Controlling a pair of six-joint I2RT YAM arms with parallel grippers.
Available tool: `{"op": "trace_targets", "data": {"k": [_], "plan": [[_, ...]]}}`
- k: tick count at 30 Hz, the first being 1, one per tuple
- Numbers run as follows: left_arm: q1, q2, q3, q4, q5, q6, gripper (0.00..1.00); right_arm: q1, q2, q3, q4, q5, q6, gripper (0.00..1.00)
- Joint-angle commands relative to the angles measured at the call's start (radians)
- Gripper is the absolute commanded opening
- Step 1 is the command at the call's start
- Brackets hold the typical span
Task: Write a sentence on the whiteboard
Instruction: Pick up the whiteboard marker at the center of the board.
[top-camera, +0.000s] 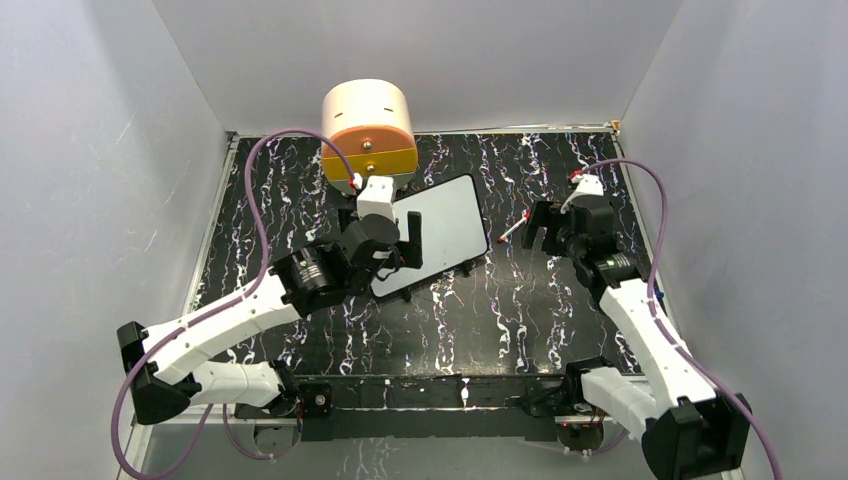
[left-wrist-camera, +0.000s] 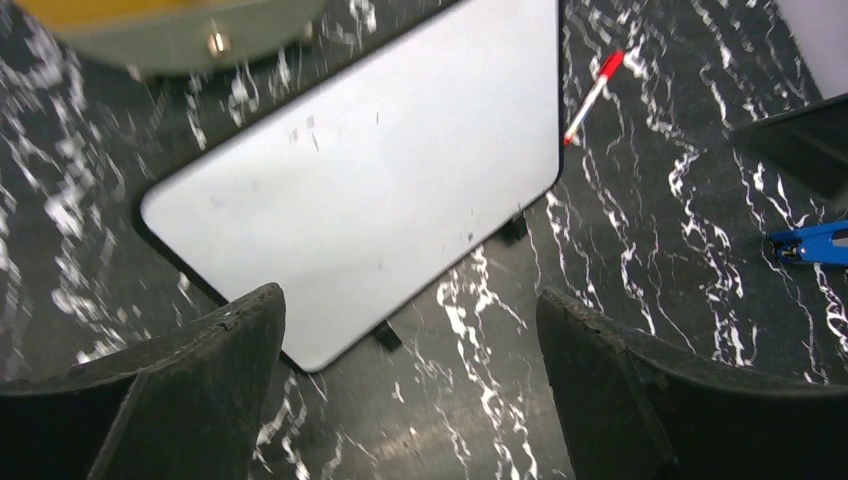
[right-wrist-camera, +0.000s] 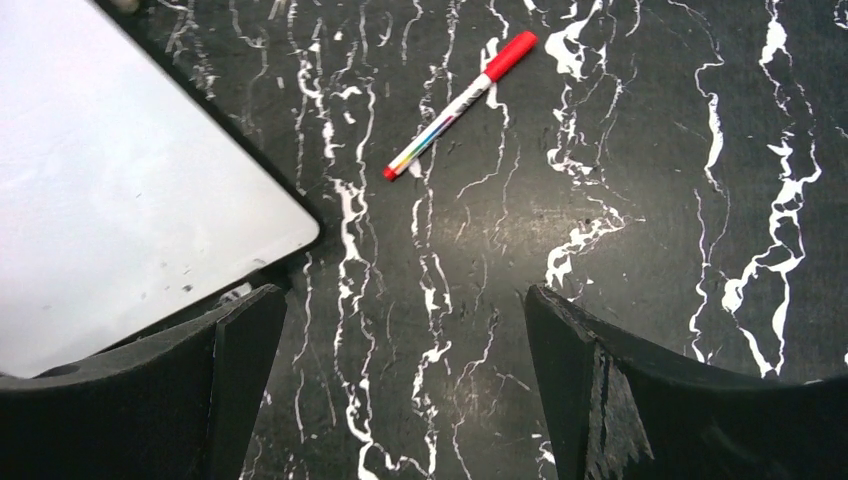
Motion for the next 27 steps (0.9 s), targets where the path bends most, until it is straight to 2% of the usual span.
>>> {"op": "trace_targets", "data": {"k": [1,6,10,14,23,27], "plan": [[0.021,-0.035,0.098,0.080,-0.075,0.310,0.93,0.003,0.111,0.096,0.026,0.085,0.027,0.99],[0.080,-0.091,0.112,0.152,-0.103,0.435,0.94,0.003,0.268,0.166,0.016,0.128,0.043,0.99],[0.263,-0.163,0.051,0.187,0.051,0.409,0.94,0.004,0.395,0.217,0.007,0.167,0.078,0.98],[0.406,-0.206,-0.022,0.213,0.159,0.395,0.93,0.016,0.513,0.276,-0.015,0.200,0.123,0.92],[0.517,-0.288,-0.126,0.292,0.110,0.436,0.94,0.051,0.739,0.389,-0.040,0.259,0.226,0.82],[0.589,-0.312,-0.142,0.304,0.156,0.406,0.94,0.058,0.817,0.460,-0.080,0.288,0.254,0.77]]}}
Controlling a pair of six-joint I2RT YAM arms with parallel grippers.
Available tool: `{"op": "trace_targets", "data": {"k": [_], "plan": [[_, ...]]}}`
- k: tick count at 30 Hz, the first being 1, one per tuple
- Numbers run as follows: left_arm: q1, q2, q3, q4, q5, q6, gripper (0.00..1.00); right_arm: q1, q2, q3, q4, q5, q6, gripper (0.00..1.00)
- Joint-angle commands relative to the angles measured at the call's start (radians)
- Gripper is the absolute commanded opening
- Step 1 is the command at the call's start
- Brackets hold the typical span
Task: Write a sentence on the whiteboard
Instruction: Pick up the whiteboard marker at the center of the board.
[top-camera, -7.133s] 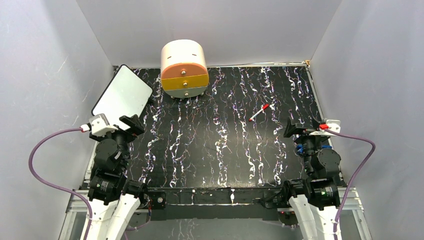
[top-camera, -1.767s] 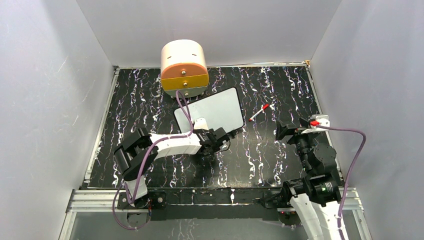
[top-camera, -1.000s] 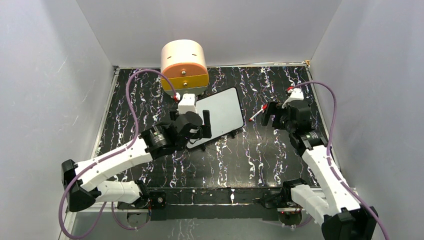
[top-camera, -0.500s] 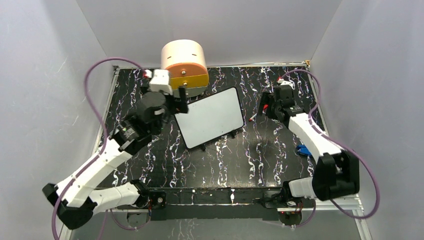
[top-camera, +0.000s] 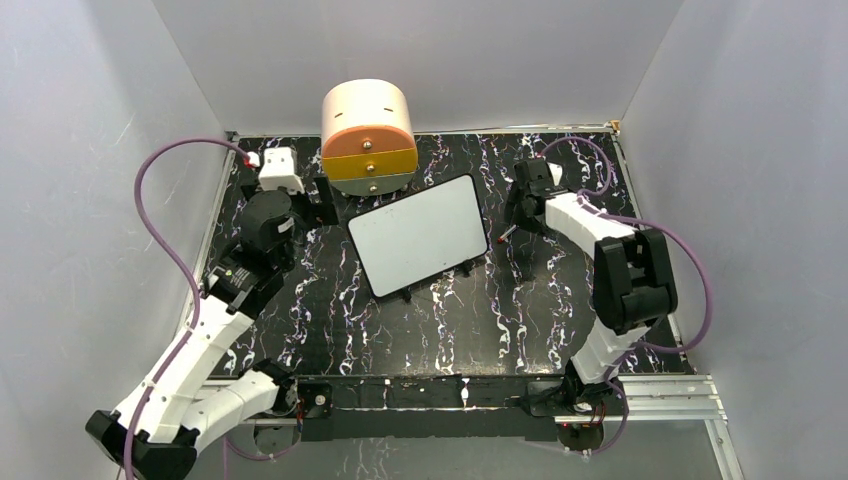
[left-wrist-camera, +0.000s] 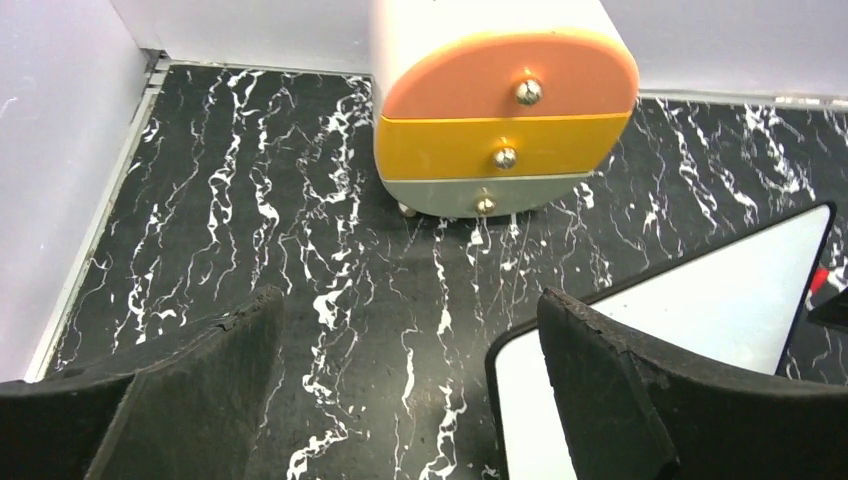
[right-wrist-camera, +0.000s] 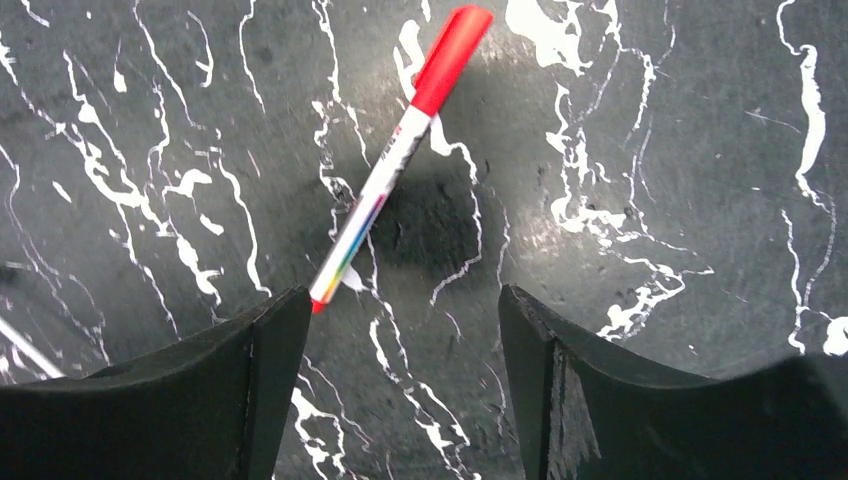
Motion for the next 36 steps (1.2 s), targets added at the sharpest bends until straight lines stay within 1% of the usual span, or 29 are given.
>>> {"op": "trace_targets", "data": {"k": [1,4,7,14,20,22,27,29,33,36], "plan": [[0.083,-0.048,-0.014,0.064,0.067,-0.012,0.94,0.012,0.059,0.105,-0.031,0.059,0.062,0.75],[0.147,-0.064,-0.029,0.076,0.153,-0.025,0.94,0.015,0.102,0.132,-0.037,0.051,0.078,0.71],[0.173,-0.074,-0.034,0.078,0.195,-0.027,0.94,0.018,0.144,0.160,-0.053,0.055,0.087,0.66],[0.181,-0.087,-0.061,0.088,0.242,-0.019,0.94,0.027,0.220,0.209,-0.078,0.056,0.097,0.56],[0.184,-0.092,-0.071,0.101,0.278,-0.017,0.93,0.028,0.270,0.214,-0.101,0.056,0.096,0.50],[0.184,-0.098,-0.082,0.112,0.297,-0.018,0.93,0.029,0.278,0.212,-0.119,0.064,0.090,0.45],[0.184,-0.098,-0.098,0.131,0.360,-0.013,0.93,0.029,0.232,0.134,-0.105,0.073,0.058,0.31],[0.184,-0.096,-0.101,0.138,0.400,-0.013,0.93,0.029,0.204,0.094,-0.093,0.075,0.049,0.24],[0.184,-0.091,-0.110,0.152,0.463,-0.031,0.93,0.029,0.138,0.013,-0.079,0.073,0.036,0.16],[0.184,-0.081,-0.114,0.159,0.505,-0.041,0.94,0.031,0.063,-0.052,-0.062,0.069,0.032,0.04]]}}
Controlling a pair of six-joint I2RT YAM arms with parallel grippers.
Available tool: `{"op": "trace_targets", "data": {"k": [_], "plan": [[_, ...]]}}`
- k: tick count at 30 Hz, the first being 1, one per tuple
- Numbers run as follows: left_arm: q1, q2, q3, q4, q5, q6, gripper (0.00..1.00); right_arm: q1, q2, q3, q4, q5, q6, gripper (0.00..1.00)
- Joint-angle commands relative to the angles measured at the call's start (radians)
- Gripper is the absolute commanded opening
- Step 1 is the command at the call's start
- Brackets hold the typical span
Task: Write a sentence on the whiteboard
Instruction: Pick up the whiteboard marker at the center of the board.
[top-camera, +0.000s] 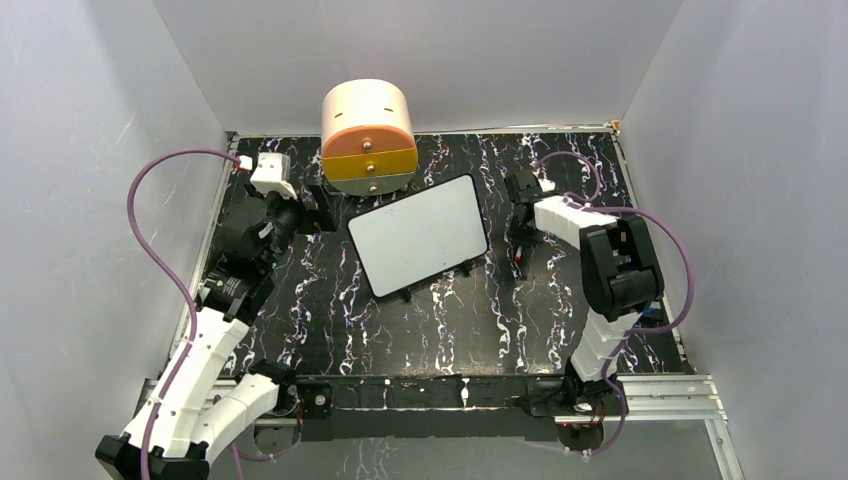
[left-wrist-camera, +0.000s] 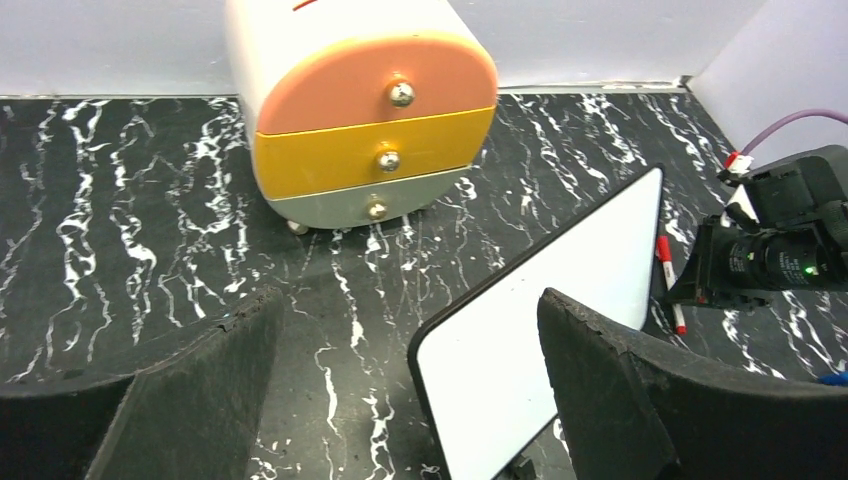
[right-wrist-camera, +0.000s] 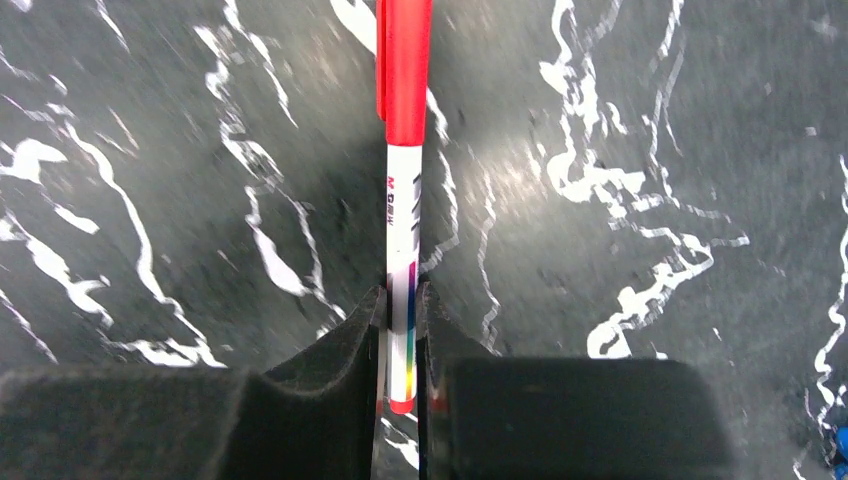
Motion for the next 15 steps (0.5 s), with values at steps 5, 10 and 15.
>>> {"op": "trace_targets", "data": {"k": [5,10,15], "plan": [[0.005,0.020,0.007,0.013,0.188,-0.038,0.94,0.034,-0.230,-0.162,-0.027,0.013,-0.068,0.00],[0.005,0.061,0.054,-0.068,0.275,-0.059,0.94,0.096,-0.426,-0.223,-0.030,0.021,-0.126,0.00],[0.004,0.037,0.049,-0.090,0.349,-0.140,0.94,0.169,-0.615,-0.271,0.021,-0.047,-0.192,0.00]]}}
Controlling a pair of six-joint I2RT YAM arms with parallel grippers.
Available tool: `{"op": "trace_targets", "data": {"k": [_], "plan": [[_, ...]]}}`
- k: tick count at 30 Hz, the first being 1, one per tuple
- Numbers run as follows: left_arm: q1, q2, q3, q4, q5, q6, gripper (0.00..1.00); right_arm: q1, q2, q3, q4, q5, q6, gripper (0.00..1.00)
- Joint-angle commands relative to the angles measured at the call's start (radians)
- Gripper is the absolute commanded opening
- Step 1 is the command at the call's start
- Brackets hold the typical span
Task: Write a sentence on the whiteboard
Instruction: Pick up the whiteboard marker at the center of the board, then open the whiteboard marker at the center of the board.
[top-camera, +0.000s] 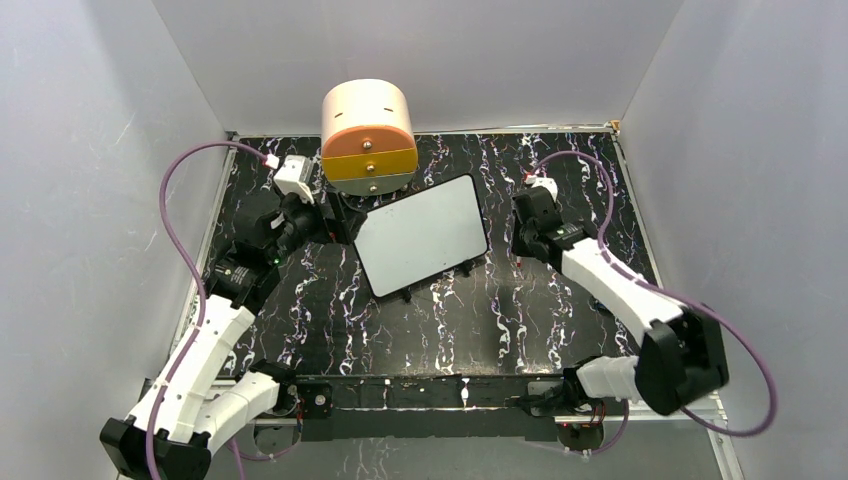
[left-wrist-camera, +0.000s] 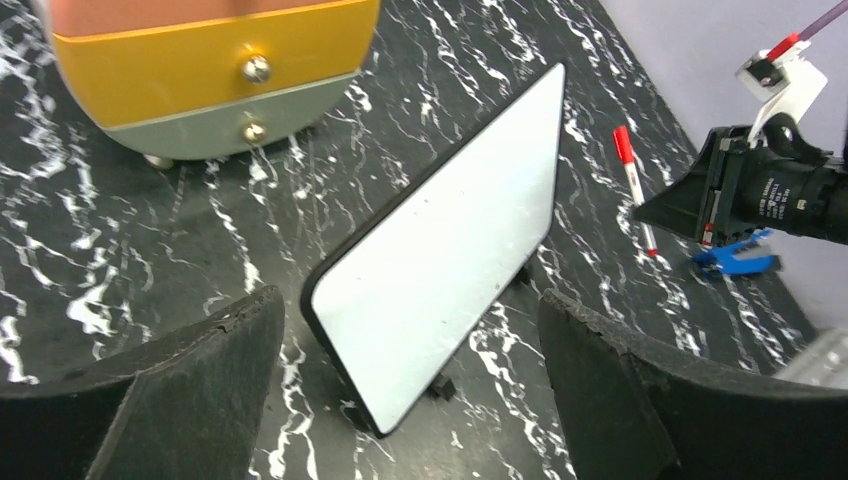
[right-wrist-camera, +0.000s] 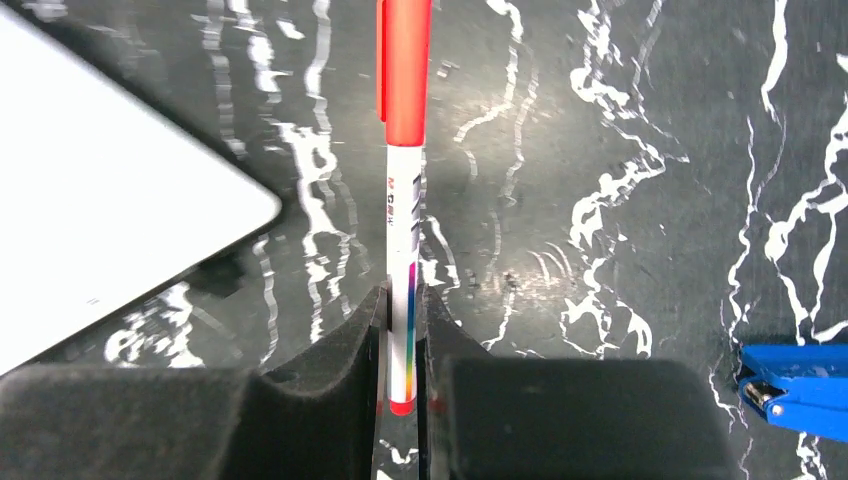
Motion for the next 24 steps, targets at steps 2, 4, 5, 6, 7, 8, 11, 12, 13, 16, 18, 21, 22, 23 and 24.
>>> {"op": "trace_targets", "data": {"k": [2,4,5,6,7,8,11,12,13,16,18,21,22,23,24], "plan": [[0.005,-0.039,0.039,-0.046,0.104,-0.112,0.94,0.077,-0.189,-0.039,0.080,-0.095,-0.105,0.00],[0.005,-0.040,0.032,-0.053,0.140,-0.156,0.93,0.104,-0.236,-0.043,0.100,-0.151,-0.138,0.00],[0.005,-0.039,0.026,-0.054,0.164,-0.183,0.93,0.117,-0.253,-0.043,0.107,-0.178,-0.154,0.00],[0.005,-0.037,0.021,-0.054,0.182,-0.209,0.93,0.132,-0.268,-0.043,0.114,-0.205,-0.171,0.00],[0.004,-0.036,0.017,-0.053,0.199,-0.232,0.93,0.146,-0.278,-0.043,0.119,-0.231,-0.189,0.00],[0.003,-0.036,0.013,-0.053,0.211,-0.256,0.93,0.164,-0.285,-0.041,0.123,-0.261,-0.202,0.00],[0.003,-0.038,0.002,-0.051,0.235,-0.328,0.93,0.217,-0.297,-0.042,0.138,-0.305,-0.233,0.00],[0.003,-0.037,-0.002,-0.052,0.238,-0.350,0.93,0.235,-0.301,-0.046,0.147,-0.321,-0.242,0.00],[0.003,-0.036,-0.006,-0.049,0.242,-0.373,0.93,0.256,-0.306,-0.050,0.162,-0.342,-0.251,0.00],[-0.002,-0.027,-0.021,-0.046,0.258,-0.413,0.92,0.302,-0.305,-0.067,0.220,-0.426,-0.276,0.00],[-0.009,-0.020,-0.037,-0.041,0.261,-0.446,0.91,0.327,-0.295,-0.074,0.264,-0.477,-0.290,0.00],[-0.027,-0.013,-0.069,-0.020,0.257,-0.481,0.90,0.357,-0.291,-0.095,0.343,-0.549,-0.288,0.00],[-0.030,-0.014,-0.083,-0.007,0.255,-0.491,0.89,0.364,-0.292,-0.102,0.369,-0.575,-0.285,0.00],[-0.039,-0.014,-0.096,0.006,0.255,-0.500,0.89,0.370,-0.289,-0.110,0.396,-0.600,-0.280,0.00],[-0.045,-0.013,-0.109,0.019,0.254,-0.508,0.88,0.374,-0.287,-0.115,0.418,-0.620,-0.275,0.00]]}}
